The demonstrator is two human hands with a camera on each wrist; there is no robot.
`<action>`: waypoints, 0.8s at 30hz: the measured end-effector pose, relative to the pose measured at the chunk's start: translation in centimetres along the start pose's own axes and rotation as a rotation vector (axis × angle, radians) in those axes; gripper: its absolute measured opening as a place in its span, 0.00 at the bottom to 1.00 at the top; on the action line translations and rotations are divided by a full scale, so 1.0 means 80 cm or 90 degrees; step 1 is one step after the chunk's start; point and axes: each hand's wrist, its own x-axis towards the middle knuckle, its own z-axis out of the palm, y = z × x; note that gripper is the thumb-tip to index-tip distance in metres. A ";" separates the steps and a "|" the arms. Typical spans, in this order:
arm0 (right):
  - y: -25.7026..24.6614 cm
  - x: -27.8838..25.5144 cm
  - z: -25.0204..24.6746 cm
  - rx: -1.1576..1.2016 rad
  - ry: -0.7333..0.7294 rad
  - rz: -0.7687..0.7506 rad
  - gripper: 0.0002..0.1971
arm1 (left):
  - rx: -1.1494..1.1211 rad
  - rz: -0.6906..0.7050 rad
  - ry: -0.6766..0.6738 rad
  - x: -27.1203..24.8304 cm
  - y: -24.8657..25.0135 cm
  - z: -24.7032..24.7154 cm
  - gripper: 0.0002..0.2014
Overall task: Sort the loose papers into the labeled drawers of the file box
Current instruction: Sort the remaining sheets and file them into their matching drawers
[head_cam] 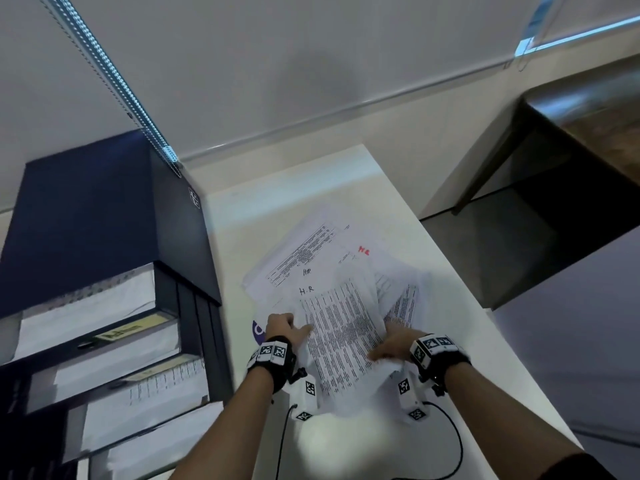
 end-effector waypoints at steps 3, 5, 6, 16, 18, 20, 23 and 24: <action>0.001 -0.007 0.001 0.016 0.009 0.026 0.30 | 0.001 0.027 -0.015 -0.008 -0.002 -0.001 0.10; 0.006 -0.005 -0.001 0.086 0.074 0.044 0.41 | -0.018 0.055 -0.005 -0.013 -0.002 -0.006 0.16; 0.006 -0.007 -0.003 0.118 0.124 0.057 0.45 | -0.034 0.061 0.011 -0.016 -0.002 -0.010 0.20; -0.018 -0.048 -0.015 0.196 0.312 -0.025 0.68 | -0.149 0.152 0.027 -0.039 -0.008 -0.070 0.28; -0.031 -0.058 -0.019 0.177 0.356 -0.071 0.73 | -0.194 0.224 0.053 -0.073 0.010 -0.105 0.19; -0.059 -0.079 -0.019 0.225 0.352 -0.168 0.64 | -0.243 0.283 0.058 -0.101 0.019 -0.140 0.08; -0.118 -0.123 -0.004 0.309 0.209 -0.339 0.36 | -0.261 0.332 0.087 -0.132 0.009 -0.187 0.22; -0.138 -0.133 0.005 0.299 0.170 -0.373 0.30 | -0.266 0.333 0.098 -0.145 0.003 -0.203 0.26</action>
